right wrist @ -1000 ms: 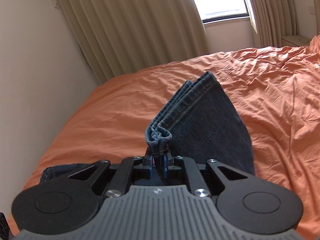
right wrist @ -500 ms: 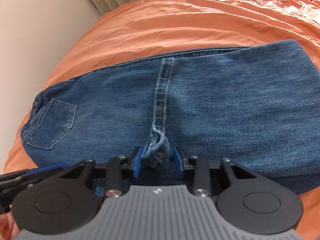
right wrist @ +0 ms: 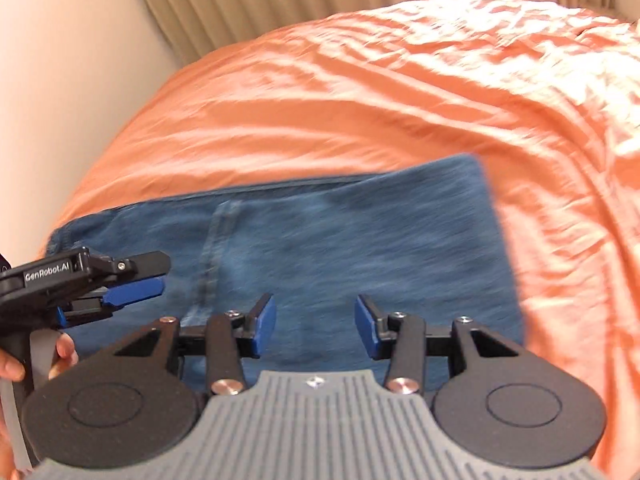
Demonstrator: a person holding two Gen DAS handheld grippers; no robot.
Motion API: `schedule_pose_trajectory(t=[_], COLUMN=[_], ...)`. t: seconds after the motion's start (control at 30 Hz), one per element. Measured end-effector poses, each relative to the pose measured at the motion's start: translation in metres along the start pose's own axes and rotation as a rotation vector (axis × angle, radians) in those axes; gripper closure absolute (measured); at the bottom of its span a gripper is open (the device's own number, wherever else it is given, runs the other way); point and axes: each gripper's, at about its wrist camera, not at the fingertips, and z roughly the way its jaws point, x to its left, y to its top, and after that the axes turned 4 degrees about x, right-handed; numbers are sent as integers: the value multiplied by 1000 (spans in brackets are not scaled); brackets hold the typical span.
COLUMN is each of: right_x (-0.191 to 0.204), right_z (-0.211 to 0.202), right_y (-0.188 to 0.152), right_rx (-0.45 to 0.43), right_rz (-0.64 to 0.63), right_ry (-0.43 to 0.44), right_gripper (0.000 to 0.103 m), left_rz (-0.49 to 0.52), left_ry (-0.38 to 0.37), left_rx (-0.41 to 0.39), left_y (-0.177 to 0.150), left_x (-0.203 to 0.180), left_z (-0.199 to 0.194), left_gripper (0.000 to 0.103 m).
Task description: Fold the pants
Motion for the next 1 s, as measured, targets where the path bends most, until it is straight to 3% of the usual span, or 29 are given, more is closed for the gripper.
schedule_pose_trajectory(t=[0.1, 0.2, 0.23, 0.27, 0.33, 0.37, 0.43, 0.53, 0.77, 1.0], right_x=[-30, -48, -52, -58, -64, -65, -66, -60, -45, -54], right_z=[-4, -2, -1, 1, 3, 6, 9, 14, 42, 106], right_y=[4, 7, 8, 9, 11, 13, 17, 28, 67, 77], right_rx=[3, 13, 14, 15, 15, 12, 4, -10, -38, 82], right_rz=[22, 3, -2, -6, -10, -18, -45, -116, -168, -154], right_ry=[-23, -63, -74, -84, -100, -108, -120, -149, -191, -234], right_gripper=[62, 62, 62, 62, 63, 63, 65, 81, 95, 103], left_rz=[-16, -30, -22, -2, 57, 81, 113, 143, 199, 169], left_ry=[48, 33, 34, 40, 81, 80, 48, 28, 187, 185], left_rx=[-7, -16, -21, -26, -49, -64, -107, -148, -59, -5], left_y=[4, 4, 4, 3, 0, -2, -3, 0, 3, -1], left_x=[3, 9, 9, 7, 0, -4, -11, -24, -25, -3], left_z=[22, 33, 35, 35, 33, 29, 15, -5, 24, 41], left_gripper=[34, 38, 50, 71, 93, 96, 97, 97, 99, 98])
